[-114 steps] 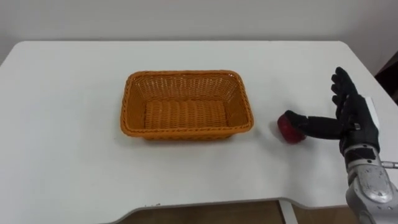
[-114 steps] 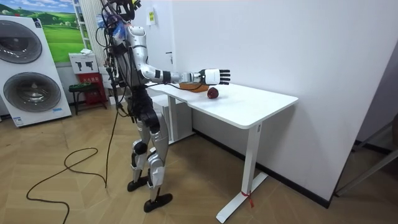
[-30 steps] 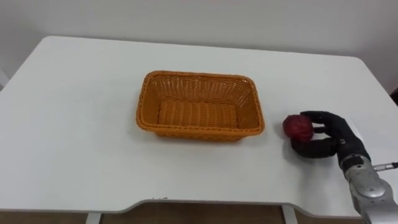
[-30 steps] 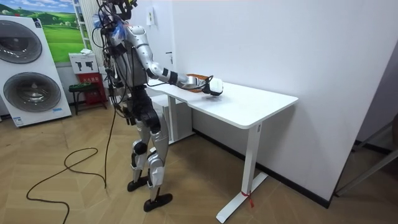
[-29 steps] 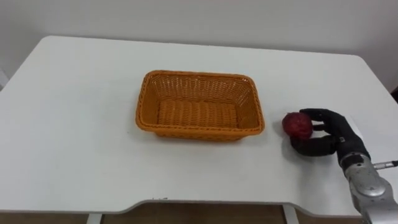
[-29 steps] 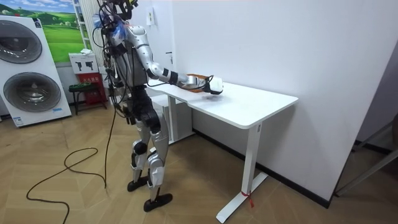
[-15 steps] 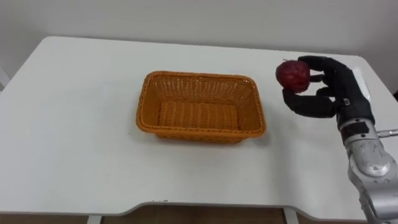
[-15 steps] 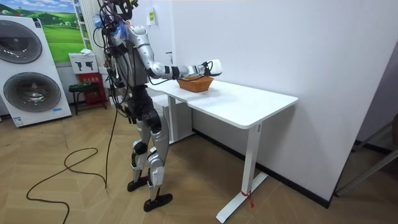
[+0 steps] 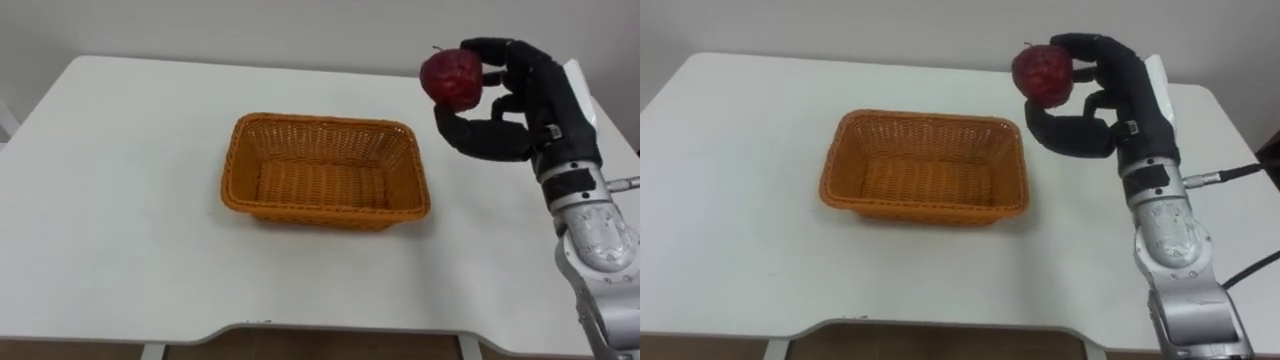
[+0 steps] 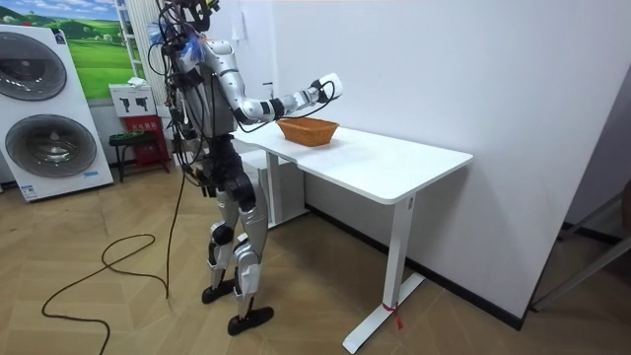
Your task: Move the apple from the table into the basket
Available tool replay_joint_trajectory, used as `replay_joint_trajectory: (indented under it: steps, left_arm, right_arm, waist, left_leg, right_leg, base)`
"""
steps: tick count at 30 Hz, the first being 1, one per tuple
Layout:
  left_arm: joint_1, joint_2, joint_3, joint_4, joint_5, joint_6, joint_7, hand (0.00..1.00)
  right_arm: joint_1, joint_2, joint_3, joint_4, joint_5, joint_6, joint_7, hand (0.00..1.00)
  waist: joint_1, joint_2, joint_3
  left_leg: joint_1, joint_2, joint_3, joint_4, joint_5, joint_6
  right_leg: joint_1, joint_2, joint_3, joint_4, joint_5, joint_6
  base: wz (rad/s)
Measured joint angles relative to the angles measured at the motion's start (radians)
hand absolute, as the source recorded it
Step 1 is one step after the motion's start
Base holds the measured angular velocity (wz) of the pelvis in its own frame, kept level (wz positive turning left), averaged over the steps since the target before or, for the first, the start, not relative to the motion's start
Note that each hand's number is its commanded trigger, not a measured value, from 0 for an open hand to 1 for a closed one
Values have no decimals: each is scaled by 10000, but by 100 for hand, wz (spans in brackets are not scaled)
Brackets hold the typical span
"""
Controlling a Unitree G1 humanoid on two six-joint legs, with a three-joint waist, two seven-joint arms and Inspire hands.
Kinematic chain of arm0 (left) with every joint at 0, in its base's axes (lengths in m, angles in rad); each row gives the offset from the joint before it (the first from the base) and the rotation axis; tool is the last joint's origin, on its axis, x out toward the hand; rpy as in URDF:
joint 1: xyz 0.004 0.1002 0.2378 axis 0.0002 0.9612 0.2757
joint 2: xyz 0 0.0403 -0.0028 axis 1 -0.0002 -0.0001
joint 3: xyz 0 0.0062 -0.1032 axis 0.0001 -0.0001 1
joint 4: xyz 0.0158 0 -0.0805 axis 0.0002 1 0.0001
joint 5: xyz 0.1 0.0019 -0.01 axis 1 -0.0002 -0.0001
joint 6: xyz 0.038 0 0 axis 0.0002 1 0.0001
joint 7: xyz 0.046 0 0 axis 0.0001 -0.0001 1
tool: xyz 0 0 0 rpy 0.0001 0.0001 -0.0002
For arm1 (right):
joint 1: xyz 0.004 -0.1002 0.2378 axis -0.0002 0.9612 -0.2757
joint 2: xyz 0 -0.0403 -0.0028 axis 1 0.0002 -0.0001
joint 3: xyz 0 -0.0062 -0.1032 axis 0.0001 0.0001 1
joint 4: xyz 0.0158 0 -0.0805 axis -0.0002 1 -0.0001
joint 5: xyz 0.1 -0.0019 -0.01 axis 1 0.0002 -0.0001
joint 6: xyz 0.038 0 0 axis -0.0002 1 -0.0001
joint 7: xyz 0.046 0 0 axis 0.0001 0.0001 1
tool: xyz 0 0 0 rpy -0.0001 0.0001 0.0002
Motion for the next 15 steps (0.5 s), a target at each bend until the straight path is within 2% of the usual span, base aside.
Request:
replay_joint_trajectory:
  steps: [4, 5, 10, 11, 12, 13, 15]
  left_arm:
    - [-121, -10, -300, -13, 20, -38, -5, 0]
    - [-171, -5, -301, -23, 21, -64, -5, 0]
    - [-212, 23, -402, -23, 31, -169, -3, 0]
    - [-212, 23, -403, -24, 31, -169, -3, 0]
    - [-210, 23, -402, -24, 29, -170, -3, 0]
    - [-238, 23, -403, -28, 30, -170, -3, 0]
    - [-262, 23, -403, -28, 27, -170, -3, 0]
  right_arm:
    - [1, -2, 717, -39, -133, 0, 82, 100]
    - [1, -3, 793, -82, -134, 0, 100, 100]
    - [1, -6, 1388, -457, -169, 3, 496, 100]
    - [1, -6, 1399, -540, -188, 3, 554, 82]
    - [1, -6, 1414, -682, -207, 3, 623, 25]
    - [0, -6, 1433, -746, -231, 3, 669, 0]
    - [1, -6, 1458, -786, -295, 3, 716, 0]
  waist:
    - [211, 29, 26]
    - [214, 20, 9]
    - [269, 39, 22]
    - [279, 42, 24]
    - [280, 46, 25]
    - [289, 44, 23]
    - [314, 37, 16]
  left_leg:
    - [-57, 12, 135, -3, 0, 0]
    - [-123, 14, 135, 0, 0, 0]
    - [-179, 20, 151, -47, 0, 0]
    - [-191, 20, 153, -45, 0, 0]
    - [-197, 20, 151, -43, 0, 0]
    - [-198, 20, 151, -41, 0, 0]
    - [-224, 20, 151, -39, 0, 0]
  right_leg:
    - [-81, 23, 150, 7, 8, -8]
    - [-153, 25, 152, 15, 20, -11]
    - [-236, 42, 175, 8, 55, -11]
    - [-247, 42, 177, 8, 55, -11]
    - [-251, 42, 176, 8, 55, -11]
    - [-253, 42, 181, 7, 55, -11]
    - [-280, 41, 187, 6, 55, -11]
  base:
    - [-10]
    - [0]
    - [0]
    - [0]
    - [0]
    - [0]
    - [0]
